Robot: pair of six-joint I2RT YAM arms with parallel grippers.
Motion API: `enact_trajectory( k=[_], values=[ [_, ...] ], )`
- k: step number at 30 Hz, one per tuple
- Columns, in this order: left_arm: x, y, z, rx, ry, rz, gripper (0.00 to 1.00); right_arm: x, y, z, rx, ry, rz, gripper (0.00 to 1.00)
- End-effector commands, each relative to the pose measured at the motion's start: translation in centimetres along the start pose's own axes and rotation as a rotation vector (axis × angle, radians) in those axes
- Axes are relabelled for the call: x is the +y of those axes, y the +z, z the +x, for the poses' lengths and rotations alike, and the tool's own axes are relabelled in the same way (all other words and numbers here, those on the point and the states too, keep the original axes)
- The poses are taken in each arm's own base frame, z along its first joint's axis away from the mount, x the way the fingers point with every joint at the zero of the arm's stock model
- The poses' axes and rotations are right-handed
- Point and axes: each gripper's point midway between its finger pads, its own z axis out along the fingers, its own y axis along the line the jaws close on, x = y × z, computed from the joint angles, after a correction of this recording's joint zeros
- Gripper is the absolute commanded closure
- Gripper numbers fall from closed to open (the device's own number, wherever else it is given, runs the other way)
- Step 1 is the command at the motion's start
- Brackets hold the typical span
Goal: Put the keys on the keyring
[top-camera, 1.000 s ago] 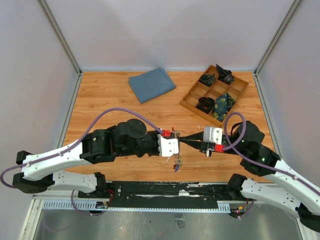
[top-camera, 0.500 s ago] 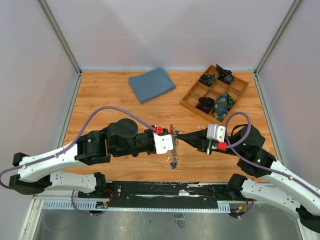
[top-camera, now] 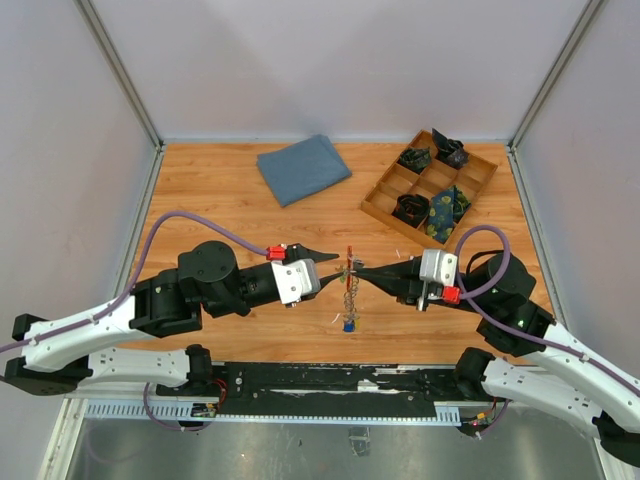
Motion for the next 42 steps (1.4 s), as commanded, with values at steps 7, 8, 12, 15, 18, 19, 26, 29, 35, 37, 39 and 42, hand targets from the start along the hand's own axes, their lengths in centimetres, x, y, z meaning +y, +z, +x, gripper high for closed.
enact_trajectory(
  k=[7,8,12,15,18,19,26,29,35,37,39,42],
  values=[
    [-1.8,0.9,-1.7,-0.092,-0.035,0.086,0.63,0.1,-0.1,-3.4,-0.121,-0.030,-0.008,1.00],
    [-1.9,0.9,-1.7,-0.094,-0.036,0.091,0.63,0.1,-0.2,-3.6,-0.125,-0.032,-0.007,1.00],
    [-2.0,1.0,-1.7,-0.093,-0.040,0.092,0.63,0.2,-0.2,-3.8,-0.132,-0.033,-0.010,1.00],
    [-2.0,1.1,-1.5,-0.086,-0.041,0.091,0.64,0.3,-0.3,-4.0,-0.146,-0.031,-0.015,1.00],
    [-2.1,1.2,-1.4,-0.084,-0.042,0.095,0.67,0.6,-0.3,-4.2,-0.159,-0.026,-0.026,1.00],
    [-2.1,1.2,-1.5,-0.084,-0.041,0.096,0.68,0.6,-0.3,-4.3,-0.164,-0.026,-0.027,1.00],
    [-2.3,1.5,-1.6,-0.086,-0.040,0.106,0.74,0.8,-0.5,-4.7,-0.184,-0.028,-0.033,1.00],
    [-2.3,1.5,-1.7,-0.088,-0.039,0.105,0.76,0.8,-0.5,-4.8,-0.186,-0.028,-0.036,0.99],
    [-2.2,1.5,-1.9,-0.098,-0.039,0.105,0.79,0.8,-0.4,-4.6,-0.182,-0.027,-0.037,0.99],
    [-2.2,1.5,-2.1,-0.105,-0.040,0.107,0.79,0.8,-0.3,-4.4,-0.177,-0.027,-0.037,1.00],
    [-2.2,1.5,-2.3,-0.109,-0.041,0.109,0.79,0.8,-0.3,-4.3,-0.175,-0.027,-0.037,1.00],
    [-2.3,1.5,-2.2,-0.107,-0.042,0.114,0.81,0.9,-0.2,-4.3,-0.176,-0.027,-0.040,0.99]
  ],
)
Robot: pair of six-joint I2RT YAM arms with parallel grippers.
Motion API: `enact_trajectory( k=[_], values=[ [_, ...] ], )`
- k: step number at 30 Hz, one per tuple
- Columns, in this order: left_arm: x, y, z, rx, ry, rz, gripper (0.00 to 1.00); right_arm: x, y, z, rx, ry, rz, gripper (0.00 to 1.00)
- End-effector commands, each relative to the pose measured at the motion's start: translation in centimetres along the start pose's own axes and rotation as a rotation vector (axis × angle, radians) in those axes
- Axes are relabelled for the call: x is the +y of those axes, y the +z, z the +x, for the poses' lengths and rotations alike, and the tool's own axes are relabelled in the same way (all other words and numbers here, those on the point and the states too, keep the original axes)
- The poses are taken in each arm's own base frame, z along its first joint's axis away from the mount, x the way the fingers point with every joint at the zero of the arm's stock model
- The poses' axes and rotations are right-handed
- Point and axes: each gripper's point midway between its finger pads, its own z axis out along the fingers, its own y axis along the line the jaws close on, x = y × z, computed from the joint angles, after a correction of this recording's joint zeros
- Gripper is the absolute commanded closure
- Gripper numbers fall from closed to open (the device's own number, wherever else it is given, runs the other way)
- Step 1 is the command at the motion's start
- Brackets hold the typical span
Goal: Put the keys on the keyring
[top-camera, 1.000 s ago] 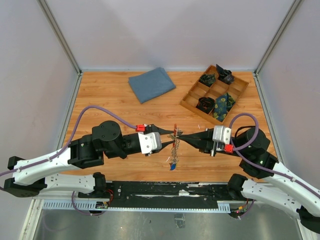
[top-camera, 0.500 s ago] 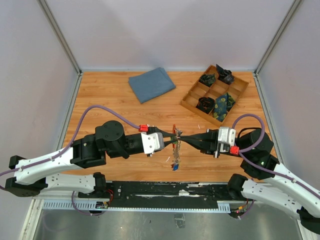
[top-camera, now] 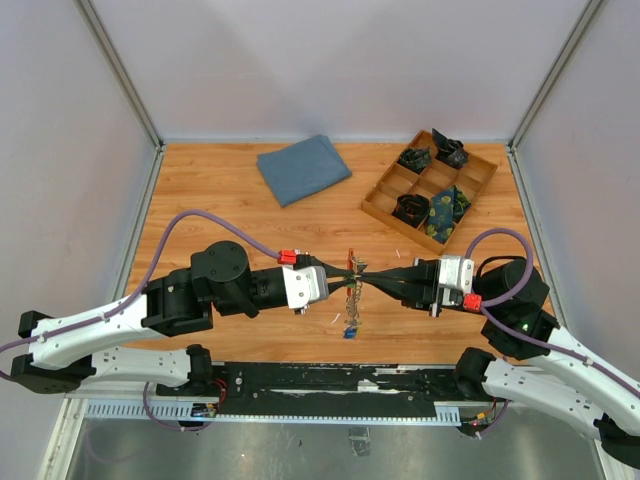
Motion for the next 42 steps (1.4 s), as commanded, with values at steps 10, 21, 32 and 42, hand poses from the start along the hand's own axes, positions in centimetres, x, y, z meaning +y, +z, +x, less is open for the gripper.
enact_trajectory(
  k=[10,21,32,42],
  values=[
    [-0.1,0.2,-1.6,-0.059,-0.012,0.006,0.92,0.2,0.2,-0.8,-0.041,-0.026,-0.010,0.99],
    [0.9,0.3,0.4,0.076,0.007,-0.036,1.00,0.2,-1.2,1.1,0.132,-0.076,-0.026,0.79],
    [2.0,-0.4,6.0,0.454,0.101,-0.060,0.99,-1.2,-2.4,5.2,0.303,-0.095,0.055,0.74],
    [1.7,-0.9,10.1,0.688,0.149,-0.032,0.99,-0.3,-2.2,8.1,0.299,-0.101,0.040,0.73]
  ],
)
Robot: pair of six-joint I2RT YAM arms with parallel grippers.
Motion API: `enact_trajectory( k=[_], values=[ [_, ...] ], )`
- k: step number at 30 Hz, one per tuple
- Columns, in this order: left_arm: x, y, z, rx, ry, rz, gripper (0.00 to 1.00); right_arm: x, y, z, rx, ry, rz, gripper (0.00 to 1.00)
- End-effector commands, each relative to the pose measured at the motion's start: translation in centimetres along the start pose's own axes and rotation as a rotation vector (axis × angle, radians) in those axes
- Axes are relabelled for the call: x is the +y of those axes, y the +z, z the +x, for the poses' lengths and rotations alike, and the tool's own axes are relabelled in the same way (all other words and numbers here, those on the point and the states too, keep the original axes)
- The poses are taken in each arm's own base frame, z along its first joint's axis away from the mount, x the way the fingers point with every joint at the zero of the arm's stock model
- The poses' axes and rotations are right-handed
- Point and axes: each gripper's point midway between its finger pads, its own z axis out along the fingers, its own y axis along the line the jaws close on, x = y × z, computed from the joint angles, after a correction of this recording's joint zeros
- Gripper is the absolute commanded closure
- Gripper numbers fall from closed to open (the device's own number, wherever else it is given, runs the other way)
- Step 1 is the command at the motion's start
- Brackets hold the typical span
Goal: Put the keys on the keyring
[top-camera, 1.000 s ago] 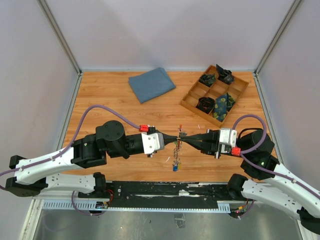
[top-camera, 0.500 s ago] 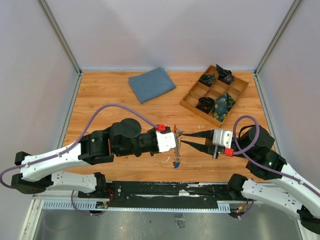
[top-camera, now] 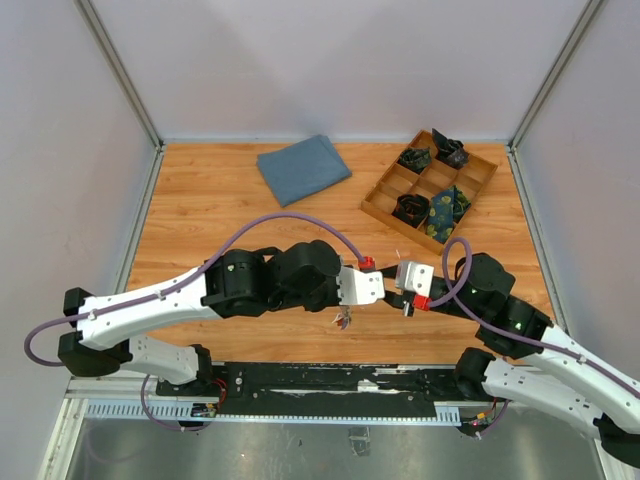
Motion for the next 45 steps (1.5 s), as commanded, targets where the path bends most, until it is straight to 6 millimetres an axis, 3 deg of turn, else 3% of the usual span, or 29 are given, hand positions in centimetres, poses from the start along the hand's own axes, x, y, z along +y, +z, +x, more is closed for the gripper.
enact_trajectory(
  k=[1,7,12,45],
  values=[
    [0.9,-1.3,-0.4,0.024,0.024,-0.016,0.99,0.2,0.5,-0.3,-0.052,-0.048,-0.002,0.73],
    [1.0,-1.7,-1.0,-0.002,0.030,-0.007,0.99,1.3,1.5,-0.8,-0.152,-0.016,-0.039,0.74],
    [0.8,-1.5,-1.2,-0.014,0.030,0.001,0.99,1.0,1.9,-1.0,-0.168,-0.017,-0.031,0.73],
    [0.8,-2.3,-2.3,-0.078,0.017,0.015,1.00,1.7,3.1,0.0,-0.119,0.015,-0.087,0.82]
  ],
)
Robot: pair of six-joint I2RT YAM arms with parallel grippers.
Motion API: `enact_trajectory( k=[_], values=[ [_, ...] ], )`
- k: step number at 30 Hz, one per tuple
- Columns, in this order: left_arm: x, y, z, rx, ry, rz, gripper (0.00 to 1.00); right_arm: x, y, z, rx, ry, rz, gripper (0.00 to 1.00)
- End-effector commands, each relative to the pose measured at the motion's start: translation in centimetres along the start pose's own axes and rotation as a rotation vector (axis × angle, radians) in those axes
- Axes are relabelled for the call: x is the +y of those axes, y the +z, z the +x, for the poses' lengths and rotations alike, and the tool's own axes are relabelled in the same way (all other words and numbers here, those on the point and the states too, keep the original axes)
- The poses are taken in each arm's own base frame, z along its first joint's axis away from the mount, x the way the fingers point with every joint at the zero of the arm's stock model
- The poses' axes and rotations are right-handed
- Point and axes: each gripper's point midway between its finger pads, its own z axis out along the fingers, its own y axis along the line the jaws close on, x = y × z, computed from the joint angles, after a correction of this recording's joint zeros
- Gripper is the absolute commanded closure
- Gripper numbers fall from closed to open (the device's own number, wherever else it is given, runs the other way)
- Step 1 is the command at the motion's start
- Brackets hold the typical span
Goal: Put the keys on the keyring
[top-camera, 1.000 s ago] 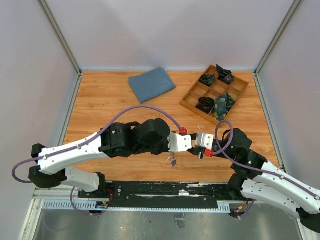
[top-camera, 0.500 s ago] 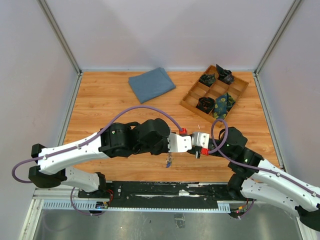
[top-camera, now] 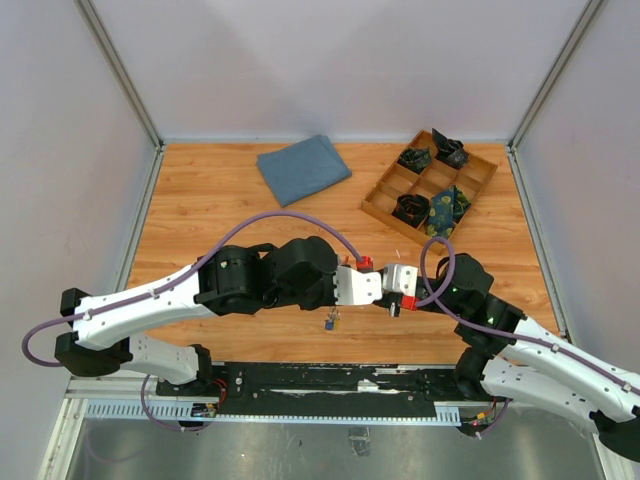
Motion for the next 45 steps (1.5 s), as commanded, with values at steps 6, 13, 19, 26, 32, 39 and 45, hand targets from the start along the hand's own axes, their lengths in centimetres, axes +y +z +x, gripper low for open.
enact_trajectory(
  k=[6,13,19,26,32,39,45],
  values=[
    [1.0,-1.9,-2.7,-0.133,-0.020,-0.021,0.99,0.0,0.4,-1.3,-0.030,0.000,-0.015,0.84],
    [0.8,-1.6,-2.6,-0.127,-0.017,-0.018,0.99,-0.2,0.3,-2.0,-0.047,-0.003,-0.007,0.92],
    [1.2,-1.9,-2.9,-0.161,-0.033,-0.039,0.95,-0.6,-0.2,-3.0,-0.070,-0.011,0.017,0.99],
    [1.2,-3.2,-4.7,-0.263,-0.084,-0.024,0.75,-1.2,-1.2,-5.8,-0.114,-0.022,0.030,0.99],
    [1.4,-4.3,-6.1,-0.359,-0.110,-0.025,0.72,-1.3,-1.6,-7.3,-0.138,-0.031,0.023,1.00],
    [1.0,-4.4,-6.0,-0.359,-0.098,-0.005,0.72,-1.4,-1.7,-8.0,-0.160,-0.030,0.026,0.99],
    [0.5,-4.7,-6.1,-0.380,-0.086,0.025,0.70,-1.6,-1.8,-8.1,-0.163,-0.032,0.036,0.99]
  ],
)
